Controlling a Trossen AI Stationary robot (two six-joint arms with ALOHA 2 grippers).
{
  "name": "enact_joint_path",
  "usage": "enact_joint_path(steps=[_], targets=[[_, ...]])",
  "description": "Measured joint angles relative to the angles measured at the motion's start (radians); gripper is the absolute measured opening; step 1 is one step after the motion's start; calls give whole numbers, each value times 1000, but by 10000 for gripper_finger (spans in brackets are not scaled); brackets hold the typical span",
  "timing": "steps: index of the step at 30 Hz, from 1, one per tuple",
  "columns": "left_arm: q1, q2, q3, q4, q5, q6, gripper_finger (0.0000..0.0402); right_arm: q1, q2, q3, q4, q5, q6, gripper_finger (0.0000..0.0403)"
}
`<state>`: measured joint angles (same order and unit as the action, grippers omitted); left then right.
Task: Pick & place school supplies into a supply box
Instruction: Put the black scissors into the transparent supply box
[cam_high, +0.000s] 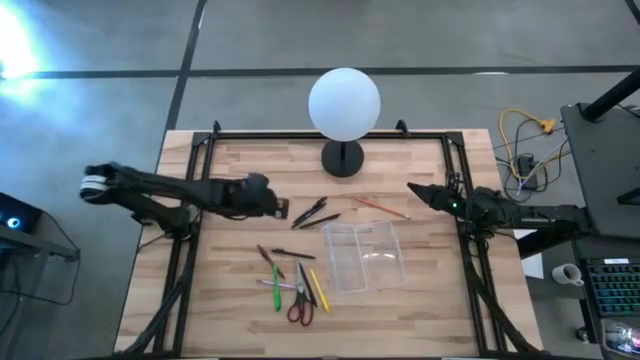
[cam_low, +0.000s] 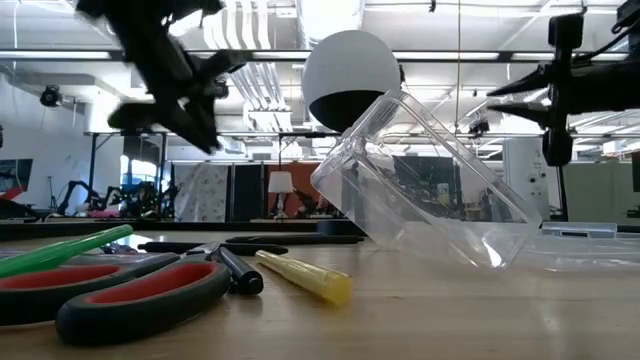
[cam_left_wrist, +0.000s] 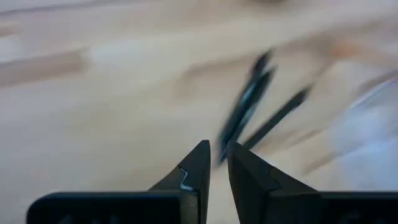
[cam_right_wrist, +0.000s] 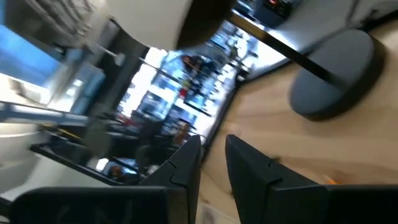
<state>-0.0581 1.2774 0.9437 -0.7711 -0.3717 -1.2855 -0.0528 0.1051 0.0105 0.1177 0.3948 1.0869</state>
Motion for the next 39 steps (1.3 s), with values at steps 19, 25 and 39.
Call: enact_joint_path(steps=[19,25,39], targets=[[-447,641,670,-305,148,-558,158,0,204,0,-62,-90,70,188],[-466,818,875,-315,169,-503,159,0,230,0,-62,-120,70,198],[-559,911,930,-282,348,-657,159,0,231,1,-85,-215,-23,198]])
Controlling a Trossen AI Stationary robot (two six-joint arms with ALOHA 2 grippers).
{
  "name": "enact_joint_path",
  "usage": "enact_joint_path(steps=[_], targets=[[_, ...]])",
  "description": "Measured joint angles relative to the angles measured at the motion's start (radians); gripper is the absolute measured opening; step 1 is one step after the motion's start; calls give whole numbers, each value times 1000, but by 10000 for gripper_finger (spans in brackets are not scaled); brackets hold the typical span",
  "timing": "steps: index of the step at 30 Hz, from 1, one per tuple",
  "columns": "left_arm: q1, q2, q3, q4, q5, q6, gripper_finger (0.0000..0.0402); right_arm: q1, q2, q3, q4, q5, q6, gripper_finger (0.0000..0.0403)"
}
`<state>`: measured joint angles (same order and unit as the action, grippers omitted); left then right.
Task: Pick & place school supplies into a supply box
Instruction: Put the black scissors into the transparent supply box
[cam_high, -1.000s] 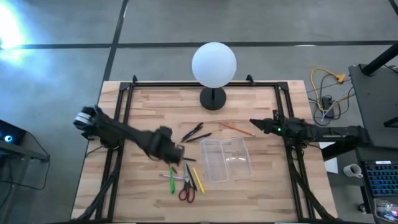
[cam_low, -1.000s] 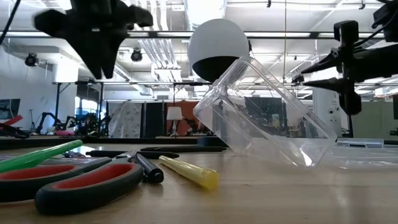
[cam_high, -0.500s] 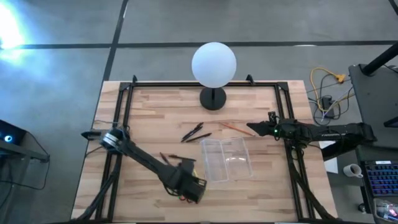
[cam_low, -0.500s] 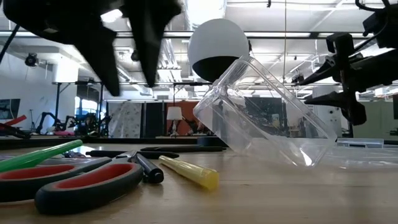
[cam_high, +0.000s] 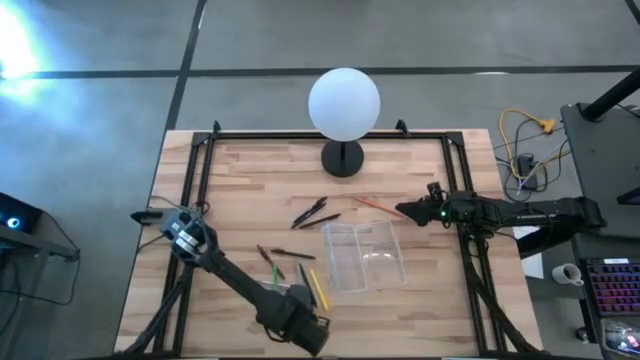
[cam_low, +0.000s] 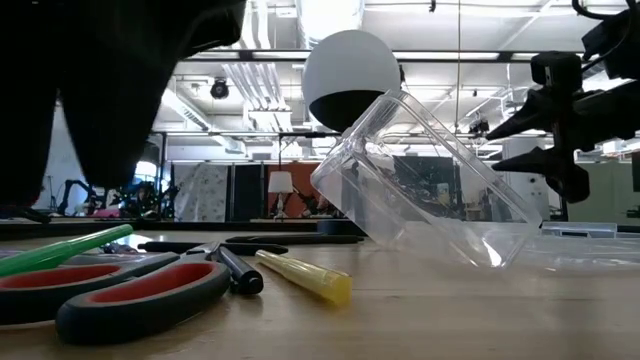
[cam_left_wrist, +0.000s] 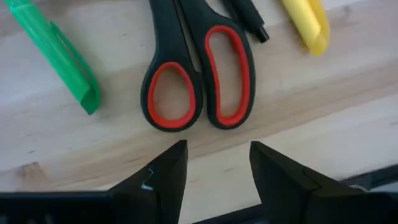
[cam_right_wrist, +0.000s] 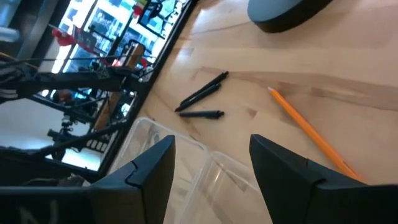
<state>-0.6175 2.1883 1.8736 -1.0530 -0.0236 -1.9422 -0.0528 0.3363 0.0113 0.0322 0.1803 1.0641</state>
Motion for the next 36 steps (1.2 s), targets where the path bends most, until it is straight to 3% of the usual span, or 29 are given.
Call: enact_joint_path(steps=[12,19,24,36], targets=[[43,0,-62,24,-20,-26,159,0,2,145,-214,59,-186,198],[51,0,-154,215,-1,-33,159,0,2,231,-314,85,-208,198],[56,-8,-202,233,4,-43,157,0,1,257,-317,115,-217,198],[62,-7,-254,163,109,-115,64,0,1,253,-375,140,-204,198]])
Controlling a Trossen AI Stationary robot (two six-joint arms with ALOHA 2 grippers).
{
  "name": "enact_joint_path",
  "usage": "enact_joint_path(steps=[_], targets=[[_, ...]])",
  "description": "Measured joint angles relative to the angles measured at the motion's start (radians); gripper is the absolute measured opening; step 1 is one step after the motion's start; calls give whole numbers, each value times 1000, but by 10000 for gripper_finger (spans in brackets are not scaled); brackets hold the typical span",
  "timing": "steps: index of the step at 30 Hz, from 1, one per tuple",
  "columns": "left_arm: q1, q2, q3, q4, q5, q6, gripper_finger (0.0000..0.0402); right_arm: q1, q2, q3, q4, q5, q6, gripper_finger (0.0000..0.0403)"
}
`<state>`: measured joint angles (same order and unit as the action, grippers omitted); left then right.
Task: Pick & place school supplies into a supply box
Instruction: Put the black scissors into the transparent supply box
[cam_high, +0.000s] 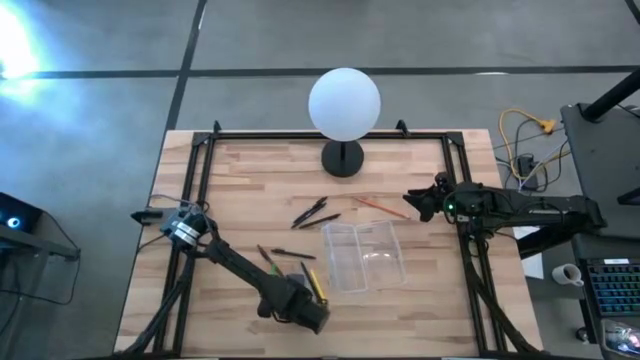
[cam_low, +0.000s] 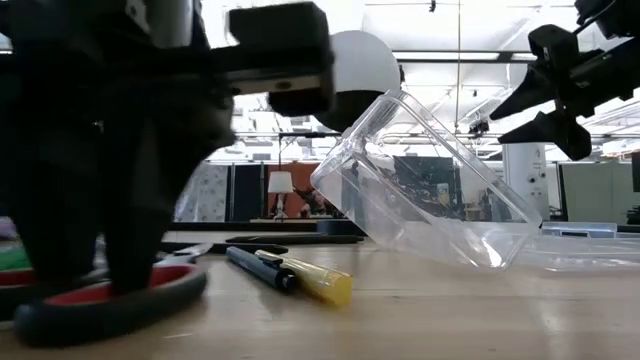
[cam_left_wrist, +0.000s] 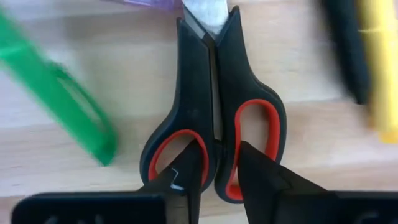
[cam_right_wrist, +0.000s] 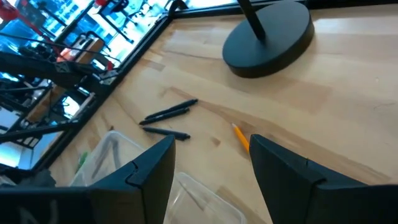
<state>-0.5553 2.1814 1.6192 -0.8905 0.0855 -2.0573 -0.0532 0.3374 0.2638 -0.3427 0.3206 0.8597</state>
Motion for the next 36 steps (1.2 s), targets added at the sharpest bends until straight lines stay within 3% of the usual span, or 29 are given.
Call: enact_joint_path(steps=[8,20,29,36], targets=[[18,-4,5,-58,3,14,63,0,1,-2,1,9,-2,198],[26,-41,47,-103,-213,13,58,0,47,-4,2,33,-6,198],[33,-144,99,-310,-276,4,58,0,52,-4,2,51,-7,198],[101,-234,217,-347,-544,37,58,0,51,-4,8,92,1,198]])
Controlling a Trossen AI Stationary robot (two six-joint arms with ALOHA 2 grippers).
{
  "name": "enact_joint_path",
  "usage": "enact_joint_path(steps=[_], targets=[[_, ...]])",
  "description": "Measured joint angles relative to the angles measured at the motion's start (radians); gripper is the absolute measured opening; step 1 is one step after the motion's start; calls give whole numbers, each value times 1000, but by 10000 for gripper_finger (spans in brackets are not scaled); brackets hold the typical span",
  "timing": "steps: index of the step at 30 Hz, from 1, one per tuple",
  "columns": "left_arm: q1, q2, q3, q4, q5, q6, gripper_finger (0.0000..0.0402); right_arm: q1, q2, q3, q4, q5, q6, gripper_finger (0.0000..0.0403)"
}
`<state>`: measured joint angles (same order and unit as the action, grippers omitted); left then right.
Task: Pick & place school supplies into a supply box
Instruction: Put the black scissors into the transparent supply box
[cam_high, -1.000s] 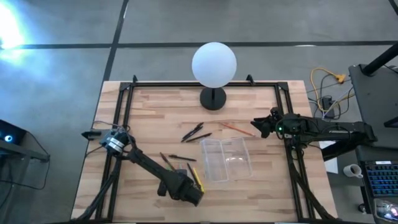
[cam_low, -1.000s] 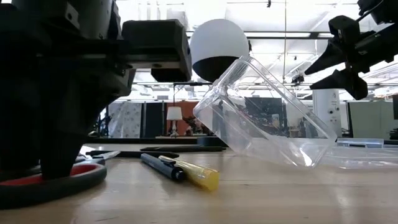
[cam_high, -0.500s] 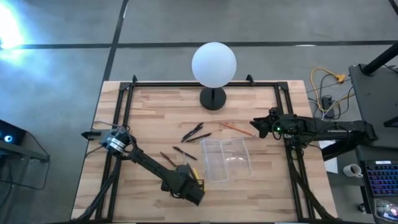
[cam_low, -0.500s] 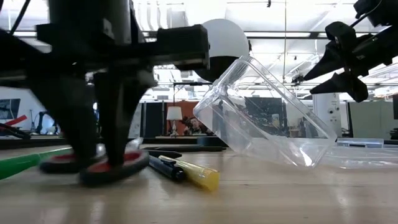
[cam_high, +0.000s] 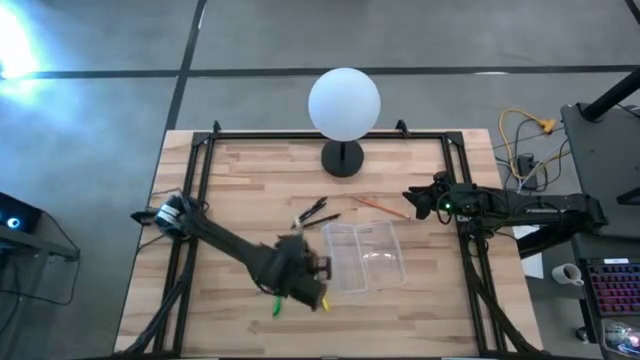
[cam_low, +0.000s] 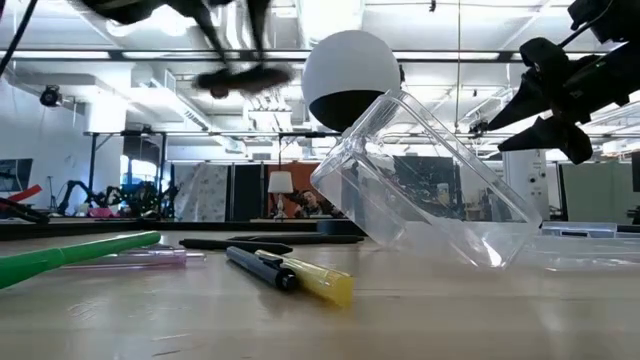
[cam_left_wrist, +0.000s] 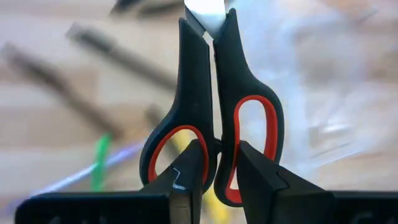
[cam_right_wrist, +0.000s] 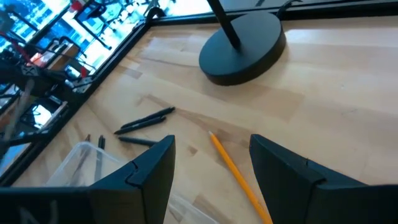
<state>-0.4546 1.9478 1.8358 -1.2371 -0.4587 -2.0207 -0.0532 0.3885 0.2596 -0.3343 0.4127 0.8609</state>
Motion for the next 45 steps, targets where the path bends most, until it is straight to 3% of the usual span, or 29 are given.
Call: enact_joint_path(steps=[3,5,9,13,22,32,45], targets=[[42,-6,74,34,-106,90,58,0,0,0,2,8,0,198],[80,-7,120,102,-120,219,58,0,0,0,2,10,1,198],[163,-2,144,307,-76,493,58,0,0,0,3,9,4,198],[216,-2,96,429,-30,585,58,0,0,0,3,8,4,198],[182,0,-87,730,90,446,58,0,2,0,-8,-21,4,198],[81,12,-240,741,139,294,58,1,7,-1,-85,-23,3,198],[82,57,-303,709,318,343,58,0,7,-3,-123,-19,3,198]])
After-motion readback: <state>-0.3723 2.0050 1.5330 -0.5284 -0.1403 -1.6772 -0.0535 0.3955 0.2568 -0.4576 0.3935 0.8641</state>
